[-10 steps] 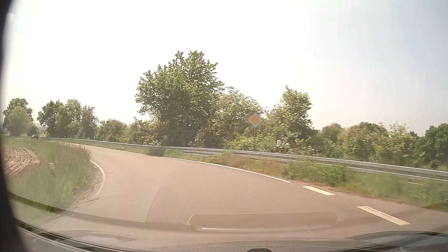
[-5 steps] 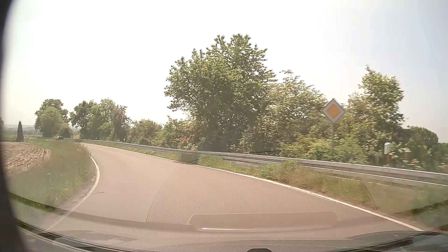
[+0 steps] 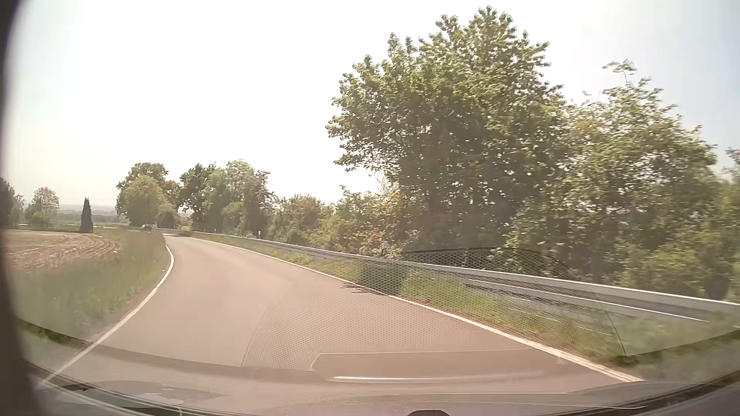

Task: Follow the waypoints while adhering to traffic rules and regulations

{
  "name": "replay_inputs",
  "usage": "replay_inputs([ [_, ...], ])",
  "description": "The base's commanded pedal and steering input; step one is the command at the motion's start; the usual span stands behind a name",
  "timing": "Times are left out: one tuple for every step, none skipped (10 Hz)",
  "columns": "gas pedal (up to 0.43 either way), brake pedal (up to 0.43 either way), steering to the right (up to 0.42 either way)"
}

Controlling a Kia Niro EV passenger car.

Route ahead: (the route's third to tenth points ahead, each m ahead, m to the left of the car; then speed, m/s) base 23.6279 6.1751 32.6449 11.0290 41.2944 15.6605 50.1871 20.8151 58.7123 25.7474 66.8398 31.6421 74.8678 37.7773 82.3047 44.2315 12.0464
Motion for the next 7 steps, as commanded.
replay_inputs([
  [0.189,0.0,-0.127],
  [0.197,0.0,-0.124],
  [0.197,0.0,-0.123],
  [0.209,0.0,-0.123],
  [0.209,0.0,-0.122],
  [0.22,0.0,-0.119],
  [0.22,0.0,-0.115],
])
